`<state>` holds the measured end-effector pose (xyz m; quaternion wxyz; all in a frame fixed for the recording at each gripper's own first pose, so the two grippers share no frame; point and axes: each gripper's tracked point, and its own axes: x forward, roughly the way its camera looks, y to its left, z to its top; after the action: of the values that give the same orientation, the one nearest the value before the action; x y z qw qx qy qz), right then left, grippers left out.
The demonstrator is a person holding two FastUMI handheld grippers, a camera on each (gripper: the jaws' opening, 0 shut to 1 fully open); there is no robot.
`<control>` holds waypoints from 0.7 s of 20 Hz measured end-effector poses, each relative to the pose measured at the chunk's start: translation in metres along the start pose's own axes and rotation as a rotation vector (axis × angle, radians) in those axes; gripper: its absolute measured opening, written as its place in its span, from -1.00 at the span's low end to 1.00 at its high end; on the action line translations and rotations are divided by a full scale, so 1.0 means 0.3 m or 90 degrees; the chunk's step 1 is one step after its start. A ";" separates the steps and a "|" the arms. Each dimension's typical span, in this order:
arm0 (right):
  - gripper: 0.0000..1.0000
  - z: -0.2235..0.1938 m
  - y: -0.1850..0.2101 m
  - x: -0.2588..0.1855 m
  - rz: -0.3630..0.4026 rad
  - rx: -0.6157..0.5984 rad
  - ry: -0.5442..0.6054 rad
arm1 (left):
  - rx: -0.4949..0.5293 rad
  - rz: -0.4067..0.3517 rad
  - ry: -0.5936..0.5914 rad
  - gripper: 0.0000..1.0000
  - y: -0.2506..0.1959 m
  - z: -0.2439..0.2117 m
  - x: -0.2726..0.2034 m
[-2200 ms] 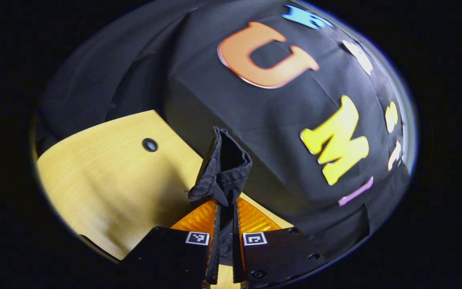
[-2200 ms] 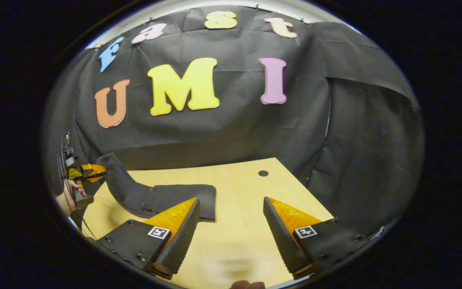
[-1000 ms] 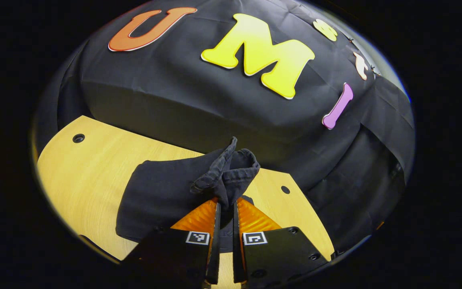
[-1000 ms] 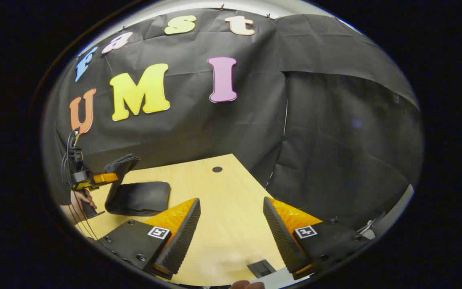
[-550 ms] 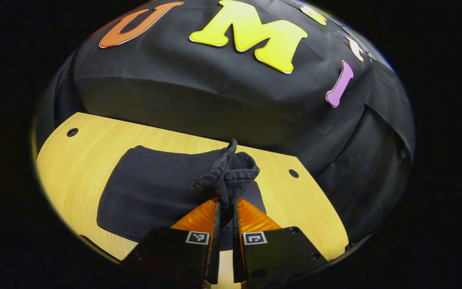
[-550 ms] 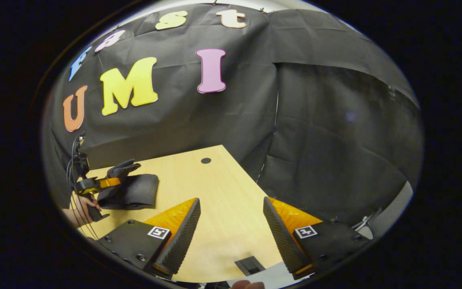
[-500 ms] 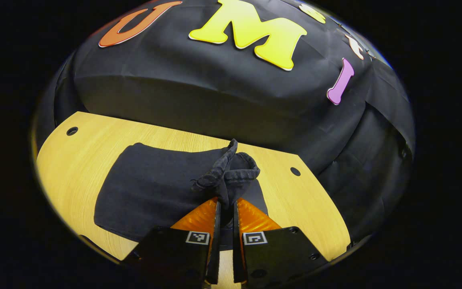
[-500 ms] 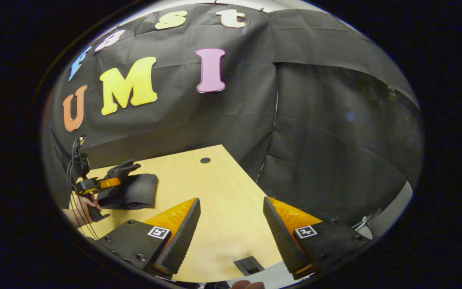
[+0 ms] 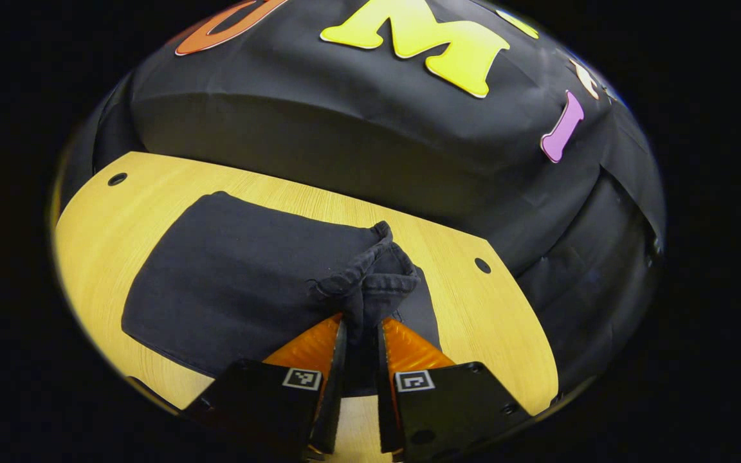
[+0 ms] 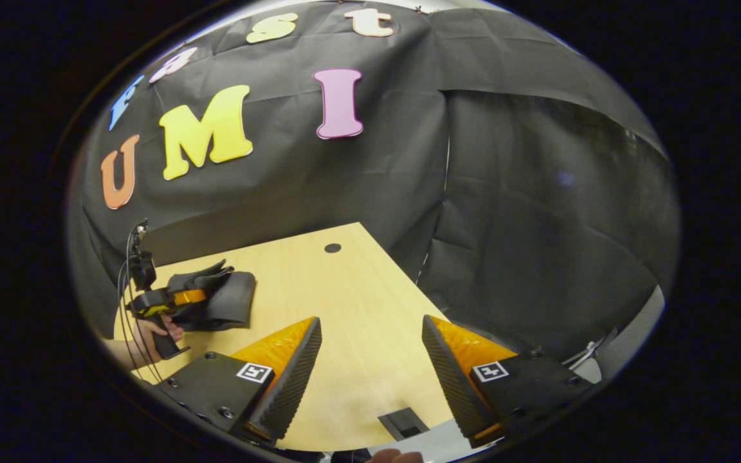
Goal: Grasp the waist and the cuffs of the jeans and fold them to make the two legs overlap; first hold the waist and fold one-third of the jeans toward the cuffs, then hold the cuffs and fold the remaining one-third in the same direction to finish folding.
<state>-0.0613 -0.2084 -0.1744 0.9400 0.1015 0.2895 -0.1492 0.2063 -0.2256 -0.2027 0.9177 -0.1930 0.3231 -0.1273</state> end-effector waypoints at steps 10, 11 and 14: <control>0.97 0.005 0.014 0.002 0.009 0.001 -0.004 | 0.042 -0.015 -0.001 0.72 -0.070 -0.008 -0.018; 0.95 0.008 0.018 0.001 0.011 -0.001 -0.006 | 0.051 -0.012 -0.003 0.94 -0.068 -0.004 -0.025; 0.89 0.009 0.041 -0.009 0.018 -0.007 -0.010 | 0.053 -0.019 -0.011 0.98 -0.084 -0.002 -0.041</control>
<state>-0.0579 -0.1971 -0.1696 0.9448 0.0995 0.2817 -0.1348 0.1937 -0.2439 -0.1854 0.9258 -0.1601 0.3066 -0.1524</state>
